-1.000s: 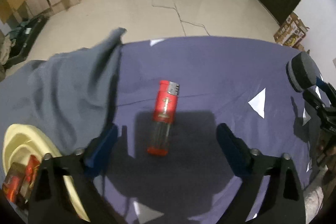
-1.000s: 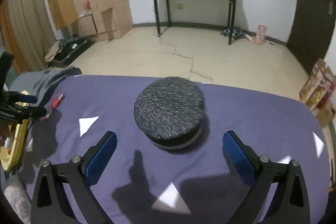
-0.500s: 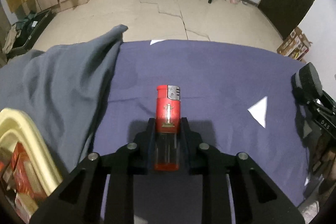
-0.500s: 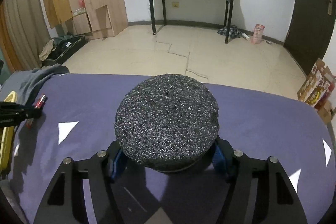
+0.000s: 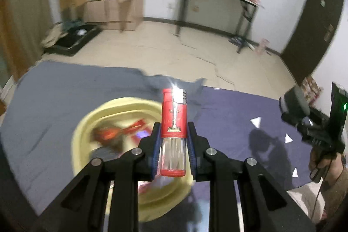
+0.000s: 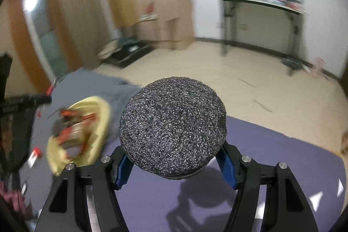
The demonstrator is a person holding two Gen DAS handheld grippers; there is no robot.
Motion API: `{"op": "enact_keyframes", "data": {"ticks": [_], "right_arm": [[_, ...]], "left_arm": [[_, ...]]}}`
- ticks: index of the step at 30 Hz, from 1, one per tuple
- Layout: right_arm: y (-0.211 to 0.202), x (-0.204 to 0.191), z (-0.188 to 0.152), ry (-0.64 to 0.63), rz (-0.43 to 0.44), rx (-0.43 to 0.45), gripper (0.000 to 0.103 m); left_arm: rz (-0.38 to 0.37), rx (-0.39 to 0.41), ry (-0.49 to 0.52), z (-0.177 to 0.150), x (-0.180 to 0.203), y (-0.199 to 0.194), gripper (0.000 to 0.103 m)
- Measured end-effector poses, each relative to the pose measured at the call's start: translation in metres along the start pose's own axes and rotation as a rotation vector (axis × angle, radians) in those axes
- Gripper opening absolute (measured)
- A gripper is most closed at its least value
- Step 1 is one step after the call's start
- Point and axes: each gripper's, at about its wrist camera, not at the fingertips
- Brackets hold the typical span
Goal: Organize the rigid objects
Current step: 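Drop the red lighter into the tray while the right tool drops the foam cylinder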
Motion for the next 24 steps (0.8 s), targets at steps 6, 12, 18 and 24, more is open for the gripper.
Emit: {"op": "enact_keyframes", "data": {"ticks": [6, 12, 18, 24], "right_arm": [[0.042, -0.107, 0.013, -0.175, 0.219, -0.116, 0.067], [0.111, -0.195, -0.028, -0.383, 0.377, -0.357, 0.067], [0.161, -0.223, -0.013, -0.399, 0.366, -0.388, 0.067], [0.191, -0.238, -0.008, -0.432, 0.304, -0.373, 0.067]], "left_arm": [[0.106, 0.006, -0.122, -0.018, -0.094, -0.044, 0.024], [0.143, -0.11, -0.174, -0.068, -0.139, -0.001, 0.024], [0.104, -0.223, -0.18, -0.111, -0.139, 0.053, 0.024], [0.072, -0.207, -0.203, -0.096, -0.144, 0.071, 0.024]]}}
Point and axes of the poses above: each gripper's, at about its wrist camera, not at the fingertips, and y roughly the way its jaws point, x to its right, z to its top, and after that the axes turned 7 degrees about -y, right-handed
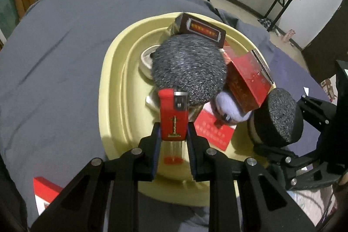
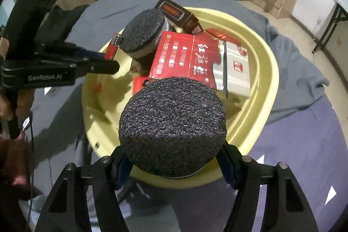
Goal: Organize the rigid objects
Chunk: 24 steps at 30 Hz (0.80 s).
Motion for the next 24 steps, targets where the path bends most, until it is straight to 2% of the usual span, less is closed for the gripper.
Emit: {"op": "enact_keyframes", "data": {"ticks": [3, 4, 5, 7, 8, 9, 11, 15, 18, 21, 24], "right_arm": [[0.015, -0.015, 0.0, -0.025, -0.024, -0.02, 0.068], [0.017, -0.02, -0.001, -0.033, -0.032, -0.026, 0.07], [0.021, -0.024, 0.0, -0.037, -0.035, -0.029, 0.072], [0.02, -0.031, 0.003, -0.033, -0.006, -0.026, 0.089], [0.021, -0.033, 0.005, -0.032, 0.012, -0.023, 0.095], [0.019, -0.036, 0.005, -0.033, 0.026, -0.021, 0.103], [0.014, -0.04, 0.004, -0.043, 0.039, -0.026, 0.103], [-0.01, -0.028, -0.003, -0.055, 0.027, -0.013, 0.103], [-0.039, -0.013, -0.017, -0.032, 0.021, 0.052, 0.103], [-0.059, 0.003, -0.042, -0.032, -0.015, 0.103, 0.103], [-0.059, 0.026, -0.073, -0.054, -0.047, 0.105, 0.103]], "left_arm": [[0.008, -0.011, -0.007, 0.005, 0.0, 0.006, 0.025], [0.034, -0.019, -0.013, 0.005, 0.001, 0.009, 0.032], [0.052, -0.027, -0.019, 0.005, 0.002, 0.01, 0.05], [0.05, -0.04, -0.049, 0.002, 0.001, 0.01, 0.077], [0.047, -0.037, -0.058, 0.002, 0.0, 0.008, 0.089], [0.032, -0.027, -0.066, -0.001, -0.001, 0.004, 0.093], [0.019, 0.016, -0.071, -0.005, -0.001, -0.012, 0.103], [-0.016, 0.062, -0.064, -0.009, 0.004, -0.038, 0.103], [-0.012, 0.096, -0.038, -0.021, 0.012, -0.05, 0.103], [-0.015, 0.126, -0.026, -0.047, 0.02, -0.048, 0.103], [-0.013, 0.182, -0.003, -0.079, 0.021, -0.041, 0.103]]}}
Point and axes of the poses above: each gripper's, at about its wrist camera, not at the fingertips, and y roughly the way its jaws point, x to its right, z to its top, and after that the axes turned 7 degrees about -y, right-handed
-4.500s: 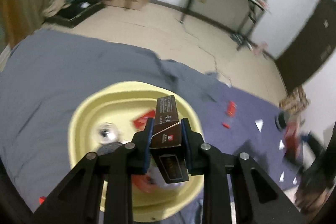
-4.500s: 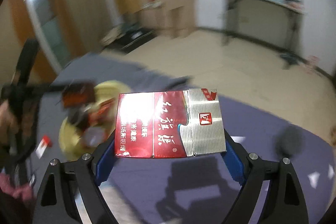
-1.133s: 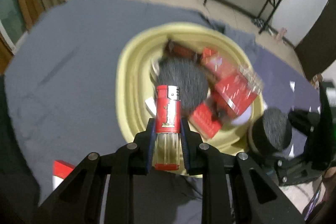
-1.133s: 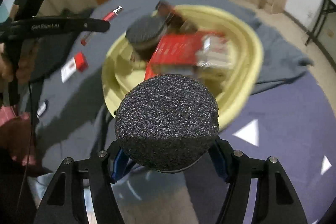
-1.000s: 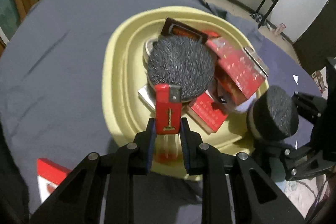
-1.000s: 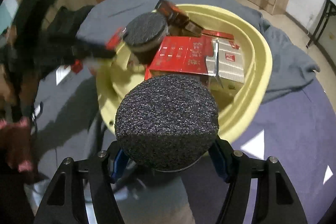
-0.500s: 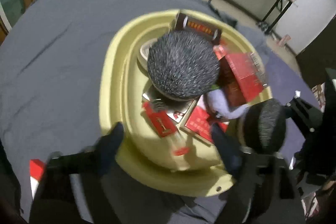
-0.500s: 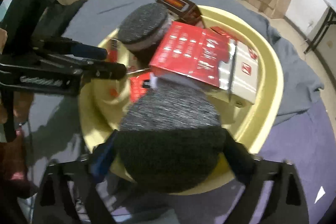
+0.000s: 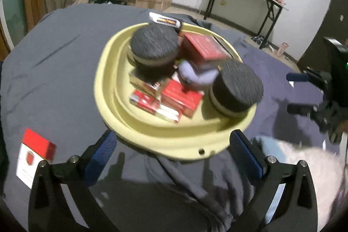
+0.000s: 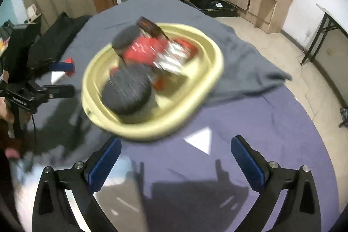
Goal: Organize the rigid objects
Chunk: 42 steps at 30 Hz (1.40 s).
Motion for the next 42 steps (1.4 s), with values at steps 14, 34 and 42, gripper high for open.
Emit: {"op": "enact_keyframes", "data": {"ticks": [14, 34, 42], "right_arm": [[0.078, 0.004, -0.031, -0.099, 0.019, 0.068, 0.103], [0.091, -0.007, -0.032, -0.151, -0.034, 0.071, 0.103], [0.09, -0.006, -0.032, -0.151, -0.034, 0.071, 0.103]], "left_arm": [[0.099, -0.038, 0.138, -0.051, 0.032, 0.051, 0.103], [0.098, 0.023, 0.14, -0.033, 0.029, 0.08, 0.103], [0.097, 0.023, 0.141, -0.036, 0.028, 0.081, 0.103]]}}
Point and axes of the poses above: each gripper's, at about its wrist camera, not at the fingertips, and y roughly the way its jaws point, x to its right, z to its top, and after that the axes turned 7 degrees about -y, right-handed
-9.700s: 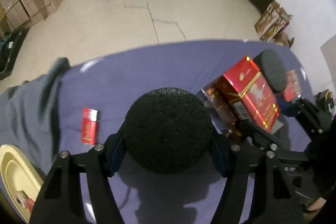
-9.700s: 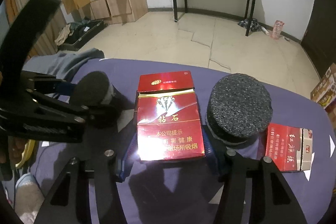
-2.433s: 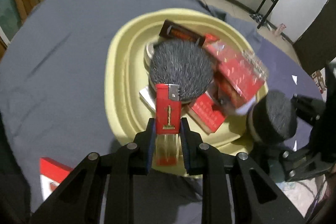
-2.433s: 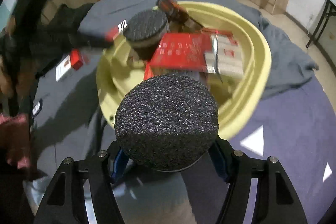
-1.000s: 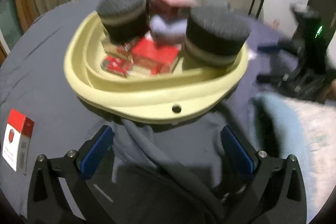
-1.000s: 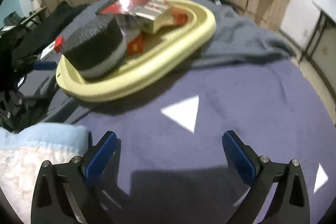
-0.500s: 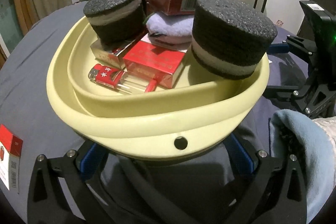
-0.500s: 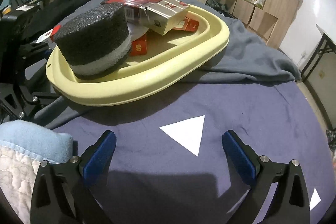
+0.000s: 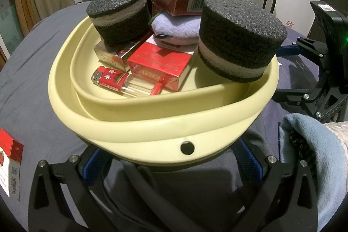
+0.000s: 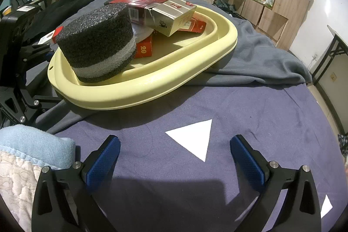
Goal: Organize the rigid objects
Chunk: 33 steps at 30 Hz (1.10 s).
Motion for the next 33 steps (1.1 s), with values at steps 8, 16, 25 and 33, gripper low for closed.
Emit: {"op": "enact_keyframes", "data": {"ticks": [8, 16, 25, 33], "right_arm": [[0.0002, 0.0002, -0.0001, 0.0, 0.0, 0.0, 0.103], [0.0004, 0.0001, 0.0002, 0.001, 0.0, 0.0, 0.103], [0.0006, 0.0007, 0.0003, 0.001, 0.0, 0.0, 0.103], [0.0003, 0.0005, 0.0003, 0.001, 0.0, 0.0, 0.103]], "left_arm": [[0.0, 0.0, 0.0, -0.0004, 0.0003, 0.0001, 0.103], [0.0, 0.0, 0.0, -0.0009, -0.0001, 0.0006, 0.103], [0.0, 0.0, 0.0, 0.0016, -0.0005, 0.0006, 0.103], [0.001, 0.001, 0.001, -0.003, 0.0015, -0.0003, 0.103]]}}
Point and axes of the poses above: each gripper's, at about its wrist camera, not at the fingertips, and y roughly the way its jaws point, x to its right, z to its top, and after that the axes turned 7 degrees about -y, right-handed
